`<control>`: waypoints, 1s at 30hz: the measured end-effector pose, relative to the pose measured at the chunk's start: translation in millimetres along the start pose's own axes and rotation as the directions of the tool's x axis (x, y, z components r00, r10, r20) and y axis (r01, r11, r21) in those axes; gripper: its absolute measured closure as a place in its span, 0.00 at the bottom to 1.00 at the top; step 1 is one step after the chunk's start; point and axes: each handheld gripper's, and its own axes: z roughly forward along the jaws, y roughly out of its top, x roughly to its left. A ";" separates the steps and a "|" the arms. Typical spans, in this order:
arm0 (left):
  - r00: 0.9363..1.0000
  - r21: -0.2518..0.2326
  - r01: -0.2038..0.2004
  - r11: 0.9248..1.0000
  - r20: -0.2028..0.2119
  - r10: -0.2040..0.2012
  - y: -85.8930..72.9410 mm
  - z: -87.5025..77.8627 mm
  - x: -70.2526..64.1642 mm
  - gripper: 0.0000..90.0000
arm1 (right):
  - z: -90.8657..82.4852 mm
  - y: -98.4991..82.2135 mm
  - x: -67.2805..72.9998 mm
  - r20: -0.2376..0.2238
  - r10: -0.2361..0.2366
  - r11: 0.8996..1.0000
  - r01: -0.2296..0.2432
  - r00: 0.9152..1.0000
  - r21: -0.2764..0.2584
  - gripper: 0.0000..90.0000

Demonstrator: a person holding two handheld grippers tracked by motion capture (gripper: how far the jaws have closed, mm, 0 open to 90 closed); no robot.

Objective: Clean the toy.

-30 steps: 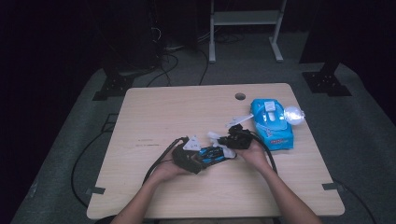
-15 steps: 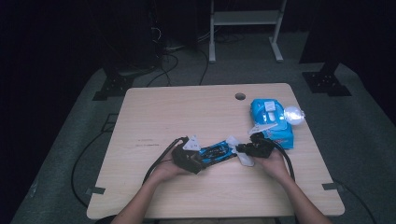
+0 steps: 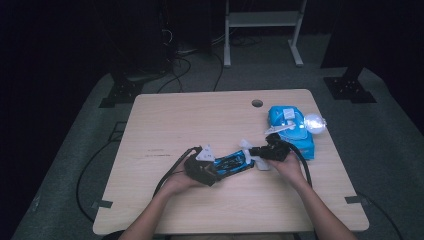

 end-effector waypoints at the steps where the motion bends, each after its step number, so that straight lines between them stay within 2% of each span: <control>1: 1.000 0.000 0.000 1.000 0.000 0.000 0.0 0.0 0.0 0.27 | 0.0 0.0 0.0 0.000 0.000 1.000 0.000 1.000 0.000 0.93; 4: 1.000 -0.001 0.000 1.000 0.002 0.000 -0.4 -0.3 0.6 0.27 | 5.2 -1.5 3.2 -0.002 -0.012 0.999 0.012 1.000 0.031 0.93; 5: 1.000 0.001 0.004 1.000 0.005 -0.004 -0.7 -0.9 1.1 0.27 | 2.7 -7.7 4.4 -0.014 -0.004 1.000 0.004 1.000 0.018 0.93; 9: 1.000 0.001 0.000 1.000 0.004 0.000 -0.7 -0.8 0.9 0.27 | -3.8 -15.4 10.5 -0.013 -0.019 0.999 0.019 1.000 0.031 0.93; 11: 1.000 -0.003 0.006 1.000 0.006 -0.006 -0.6 -0.2 1.2 0.27 | -7.7 -15.1 12.9 -0.048 -0.011 1.000 0.012 0.999 0.026 0.93; 13: 1.000 -0.006 0.009 1.000 0.004 -0.009 -0.1 0.5 0.6 0.27 | -7.4 -11.0 19.0 -0.057 -0.029 0.999 0.030 0.998 0.032 0.93; 17: 1.000 0.007 0.022 1.000 0.016 -0.022 0.6 -0.8 2.3 0.26 | -3.1 -10.4 19.5 -0.068 -0.027 0.998 0.030 0.997 0.051 0.93; 18: 0.999 0.008 0.042 0.999 0.026 -0.043 0.6 -0.9 3.2 0.25 | -2.5 -10.8 19.1 -0.074 -0.021 0.999 0.025 0.997 0.048 0.93; 19: 0.997 0.008 0.063 0.998 0.046 -0.063 0.6 -1.9 5.3 0.21 | -2.0 -11.6 18.2 -0.083 -0.013 0.999 0.017 0.996 0.044 0.93; 22: 0.991 -0.025 0.107 0.994 0.081 -0.105 0.8 -7.1 9.7 0.19 | -1.6 -13.4 17.3 -0.088 -0.011 0.999 0.014 0.996 0.034 0.93; 24: 0.982 -0.064 0.161 0.985 0.109 -0.154 0.8 -12.3 14.4 0.19 | -1.6 -13.5 17.6 -0.087 -0.015 0.999 0.018 0.996 0.034 0.93; 25: 0.978 -0.079 0.182 0.980 0.113 -0.172 0.7 -14.0 16.2 0.21 | -1.6 -13.5 18.9 -0.080 -0.031 0.999 0.034 0.996 0.033 0.93; 28: 0.969 -0.082 0.233 0.969 0.107 -0.223 -0.6 -15.1 19.9 0.24 | -1.8 -13.8 20.2 -0.072 -0.040 0.999 0.042 0.997 0.034 0.93; 29: 0.961 -0.075 0.262 0.962 0.108 -0.254 -1.1 -14.1 21.8 0.25 | -2.0 -14.5 21.0 -0.068 -0.052 0.998 0.053 0.996 0.026 0.93; 30: 0.957 -0.071 0.275 0.959 0.113 -0.267 -1.7 -13.7 23.1 0.25 | -2.0 -14.5 21.0 -0.068 -0.052 0.998 0.053 0.996 0.026 0.93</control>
